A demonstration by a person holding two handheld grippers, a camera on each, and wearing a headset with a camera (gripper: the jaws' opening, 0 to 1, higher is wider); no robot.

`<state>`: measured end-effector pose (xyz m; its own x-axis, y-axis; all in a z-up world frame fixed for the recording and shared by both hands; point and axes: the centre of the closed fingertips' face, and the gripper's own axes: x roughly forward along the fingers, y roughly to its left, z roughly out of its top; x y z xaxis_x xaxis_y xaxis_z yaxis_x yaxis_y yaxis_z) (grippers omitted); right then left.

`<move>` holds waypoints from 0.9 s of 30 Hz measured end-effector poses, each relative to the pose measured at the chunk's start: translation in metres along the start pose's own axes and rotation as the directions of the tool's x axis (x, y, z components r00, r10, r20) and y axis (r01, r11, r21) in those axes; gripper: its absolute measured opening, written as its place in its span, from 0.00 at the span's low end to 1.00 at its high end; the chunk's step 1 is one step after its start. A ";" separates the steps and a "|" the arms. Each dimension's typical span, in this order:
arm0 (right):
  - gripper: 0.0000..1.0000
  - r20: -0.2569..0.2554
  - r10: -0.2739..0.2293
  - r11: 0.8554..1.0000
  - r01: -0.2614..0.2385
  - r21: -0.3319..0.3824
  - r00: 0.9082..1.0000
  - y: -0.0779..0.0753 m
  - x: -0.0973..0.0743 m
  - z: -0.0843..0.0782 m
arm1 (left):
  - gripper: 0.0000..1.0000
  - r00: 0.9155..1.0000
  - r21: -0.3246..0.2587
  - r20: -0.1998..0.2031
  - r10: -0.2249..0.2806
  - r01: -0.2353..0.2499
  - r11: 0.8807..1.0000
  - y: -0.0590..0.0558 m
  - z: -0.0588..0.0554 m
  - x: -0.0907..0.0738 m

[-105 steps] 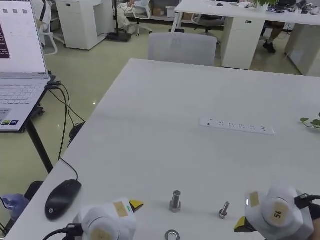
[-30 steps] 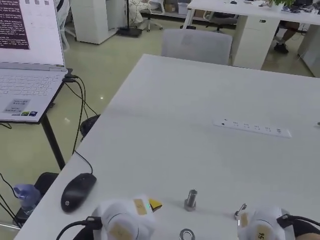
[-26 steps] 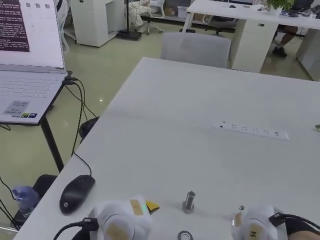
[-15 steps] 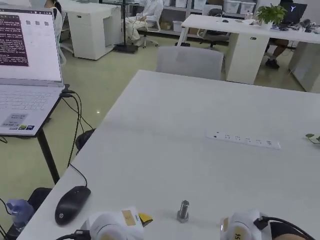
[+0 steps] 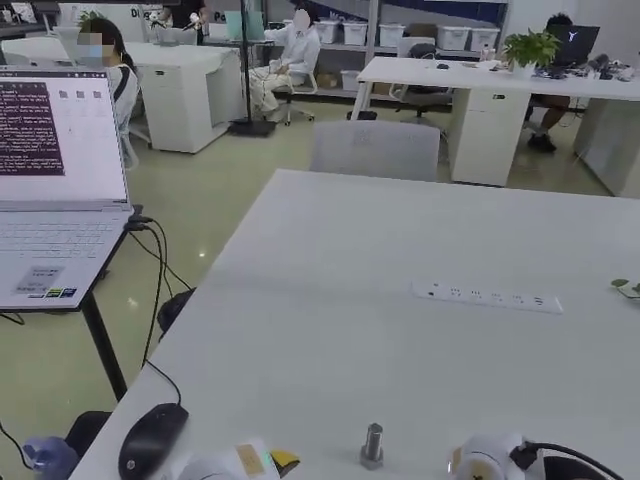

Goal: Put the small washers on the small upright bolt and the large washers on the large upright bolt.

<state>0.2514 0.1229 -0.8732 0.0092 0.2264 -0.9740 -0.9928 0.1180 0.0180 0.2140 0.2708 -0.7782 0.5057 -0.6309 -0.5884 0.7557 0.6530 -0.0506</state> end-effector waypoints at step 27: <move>0.22 0.048 0.000 1.000 0.000 0.002 0.999 -0.013 -0.056 0.034 | 0.99 1.000 -0.004 -0.019 0.017 -0.017 1.000 0.016 -0.016 0.010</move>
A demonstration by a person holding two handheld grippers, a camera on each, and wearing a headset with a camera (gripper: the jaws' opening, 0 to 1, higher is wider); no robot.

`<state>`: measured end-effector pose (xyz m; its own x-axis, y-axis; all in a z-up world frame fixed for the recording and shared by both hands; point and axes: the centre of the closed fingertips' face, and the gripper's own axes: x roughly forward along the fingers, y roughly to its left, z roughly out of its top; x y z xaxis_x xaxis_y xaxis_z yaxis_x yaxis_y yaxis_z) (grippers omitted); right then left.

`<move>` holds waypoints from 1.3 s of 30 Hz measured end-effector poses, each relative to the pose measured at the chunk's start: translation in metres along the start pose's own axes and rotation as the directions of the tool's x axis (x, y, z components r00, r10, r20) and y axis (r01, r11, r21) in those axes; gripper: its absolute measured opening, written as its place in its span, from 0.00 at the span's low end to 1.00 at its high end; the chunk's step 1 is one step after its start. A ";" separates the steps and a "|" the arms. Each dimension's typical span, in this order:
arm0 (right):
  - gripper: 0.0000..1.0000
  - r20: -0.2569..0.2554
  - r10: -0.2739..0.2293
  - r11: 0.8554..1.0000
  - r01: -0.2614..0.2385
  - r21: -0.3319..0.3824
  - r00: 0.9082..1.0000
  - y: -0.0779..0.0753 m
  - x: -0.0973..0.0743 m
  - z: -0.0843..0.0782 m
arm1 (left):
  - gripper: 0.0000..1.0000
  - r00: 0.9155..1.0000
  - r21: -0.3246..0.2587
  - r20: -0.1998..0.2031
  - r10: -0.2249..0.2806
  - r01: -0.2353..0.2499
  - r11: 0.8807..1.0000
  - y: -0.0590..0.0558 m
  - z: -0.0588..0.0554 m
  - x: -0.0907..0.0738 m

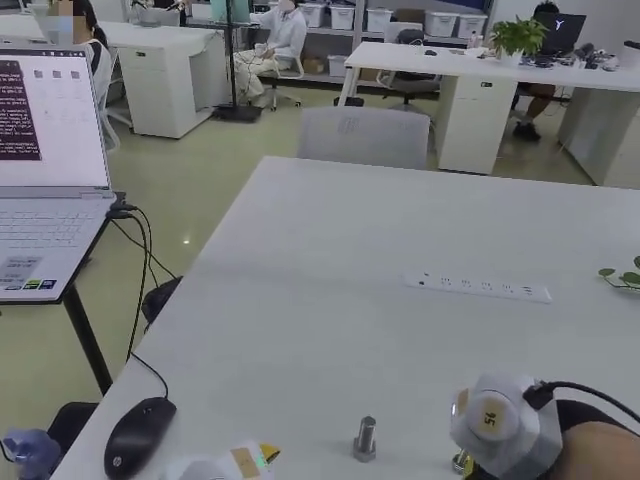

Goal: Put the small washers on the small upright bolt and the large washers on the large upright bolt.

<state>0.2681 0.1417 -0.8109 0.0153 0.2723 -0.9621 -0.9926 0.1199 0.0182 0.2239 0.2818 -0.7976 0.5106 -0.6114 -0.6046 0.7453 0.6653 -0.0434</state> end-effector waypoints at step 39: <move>0.22 0.038 -0.024 1.000 0.025 -0.015 0.999 -0.044 -0.023 0.051 | 0.98 1.000 -0.018 0.025 -0.005 0.006 1.000 0.012 0.003 0.013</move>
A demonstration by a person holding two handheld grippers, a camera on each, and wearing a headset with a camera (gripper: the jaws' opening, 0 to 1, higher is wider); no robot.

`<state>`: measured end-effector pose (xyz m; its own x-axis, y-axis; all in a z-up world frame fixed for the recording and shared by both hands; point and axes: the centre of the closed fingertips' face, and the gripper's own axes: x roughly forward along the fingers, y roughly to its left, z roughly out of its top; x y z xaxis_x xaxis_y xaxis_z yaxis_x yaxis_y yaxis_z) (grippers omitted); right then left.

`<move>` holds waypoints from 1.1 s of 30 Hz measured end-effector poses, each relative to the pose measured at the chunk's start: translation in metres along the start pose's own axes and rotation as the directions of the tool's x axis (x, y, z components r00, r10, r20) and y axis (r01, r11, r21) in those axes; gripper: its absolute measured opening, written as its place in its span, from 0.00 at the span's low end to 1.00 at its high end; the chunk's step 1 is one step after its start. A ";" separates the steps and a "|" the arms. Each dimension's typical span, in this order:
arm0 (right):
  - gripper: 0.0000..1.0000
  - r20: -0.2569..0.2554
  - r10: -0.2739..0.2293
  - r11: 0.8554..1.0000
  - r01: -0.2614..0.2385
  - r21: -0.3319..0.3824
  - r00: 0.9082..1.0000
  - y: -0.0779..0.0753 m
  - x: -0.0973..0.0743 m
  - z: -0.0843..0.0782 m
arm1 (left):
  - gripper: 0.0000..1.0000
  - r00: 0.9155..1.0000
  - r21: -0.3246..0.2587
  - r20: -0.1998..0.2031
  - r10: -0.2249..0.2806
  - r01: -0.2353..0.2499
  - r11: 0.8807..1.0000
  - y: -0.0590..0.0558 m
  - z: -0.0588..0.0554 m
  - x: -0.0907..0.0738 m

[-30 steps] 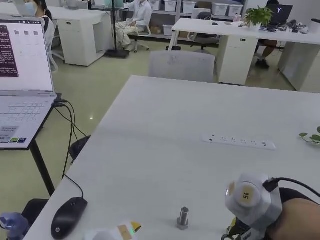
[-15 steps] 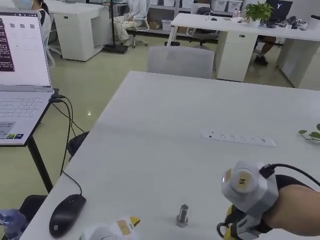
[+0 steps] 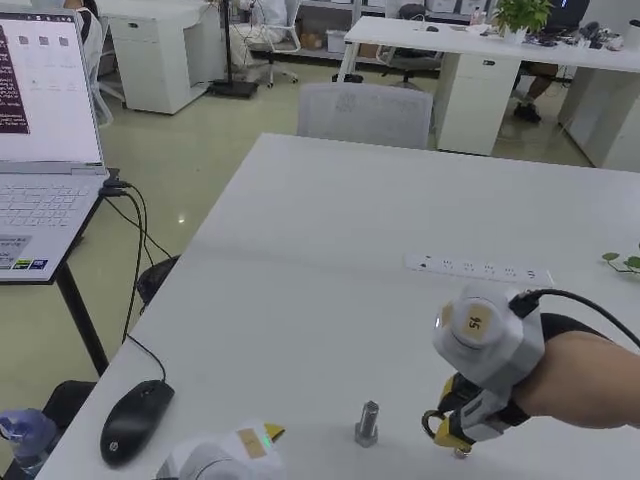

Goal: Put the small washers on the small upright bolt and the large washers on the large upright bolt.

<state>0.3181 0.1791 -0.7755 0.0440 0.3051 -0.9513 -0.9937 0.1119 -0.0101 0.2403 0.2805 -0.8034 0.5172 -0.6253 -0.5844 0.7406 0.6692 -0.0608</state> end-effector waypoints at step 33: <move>0.22 -0.009 0.038 0.996 -0.038 -0.080 0.999 -0.017 0.018 0.040 | 0.95 1.000 -0.008 0.000 0.004 -0.004 1.000 0.003 0.004 0.004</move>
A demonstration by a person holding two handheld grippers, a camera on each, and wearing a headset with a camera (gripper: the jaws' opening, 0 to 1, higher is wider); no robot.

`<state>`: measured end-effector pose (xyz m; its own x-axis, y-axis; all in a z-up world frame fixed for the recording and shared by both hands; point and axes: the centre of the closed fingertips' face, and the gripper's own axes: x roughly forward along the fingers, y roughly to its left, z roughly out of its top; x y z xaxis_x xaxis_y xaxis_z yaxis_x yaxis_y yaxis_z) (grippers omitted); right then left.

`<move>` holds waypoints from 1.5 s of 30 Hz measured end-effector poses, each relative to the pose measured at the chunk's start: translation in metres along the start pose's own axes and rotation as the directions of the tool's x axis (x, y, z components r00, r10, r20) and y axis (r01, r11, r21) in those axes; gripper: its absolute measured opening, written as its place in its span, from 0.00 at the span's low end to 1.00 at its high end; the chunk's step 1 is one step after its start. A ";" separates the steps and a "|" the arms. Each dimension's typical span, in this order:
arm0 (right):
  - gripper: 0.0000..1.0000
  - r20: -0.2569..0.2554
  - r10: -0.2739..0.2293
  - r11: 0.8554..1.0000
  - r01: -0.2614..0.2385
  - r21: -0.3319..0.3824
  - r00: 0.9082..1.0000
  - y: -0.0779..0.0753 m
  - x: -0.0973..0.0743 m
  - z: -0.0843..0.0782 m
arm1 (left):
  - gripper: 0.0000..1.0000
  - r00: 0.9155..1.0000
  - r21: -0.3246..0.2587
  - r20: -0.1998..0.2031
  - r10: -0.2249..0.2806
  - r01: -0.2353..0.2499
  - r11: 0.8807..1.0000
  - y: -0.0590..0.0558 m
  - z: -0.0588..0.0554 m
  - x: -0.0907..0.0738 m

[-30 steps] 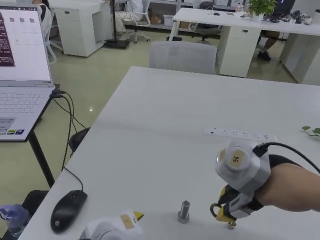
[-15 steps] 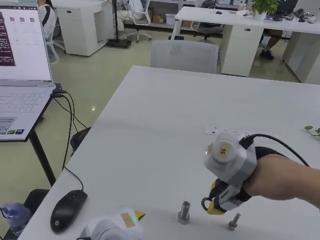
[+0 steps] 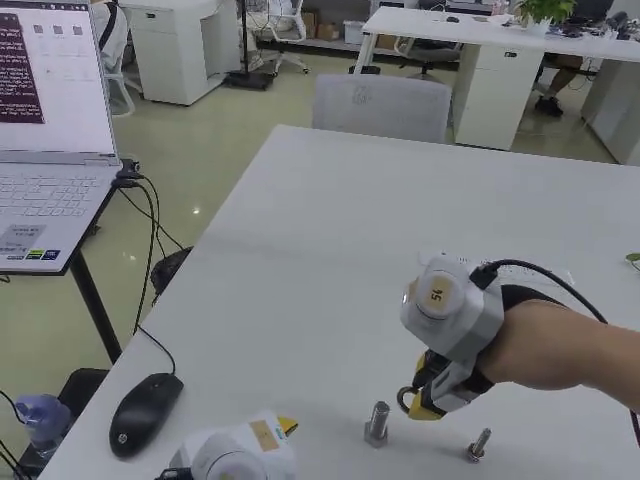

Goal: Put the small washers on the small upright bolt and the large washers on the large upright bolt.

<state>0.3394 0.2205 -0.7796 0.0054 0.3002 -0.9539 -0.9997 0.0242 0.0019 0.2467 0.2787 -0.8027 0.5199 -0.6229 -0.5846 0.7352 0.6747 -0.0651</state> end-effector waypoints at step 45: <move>0.22 -0.060 0.029 0.999 -0.031 -0.029 0.998 -0.007 0.044 0.014 | 0.92 1.000 -0.010 -0.008 0.007 -0.007 1.000 0.008 -0.004 0.001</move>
<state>0.3469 0.2469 -0.8169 -0.0250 0.2431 -0.9697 -0.9997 -0.0128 0.0225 0.2519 0.2852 -0.8071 0.5212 -0.6153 -0.5914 0.7274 0.6827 -0.0691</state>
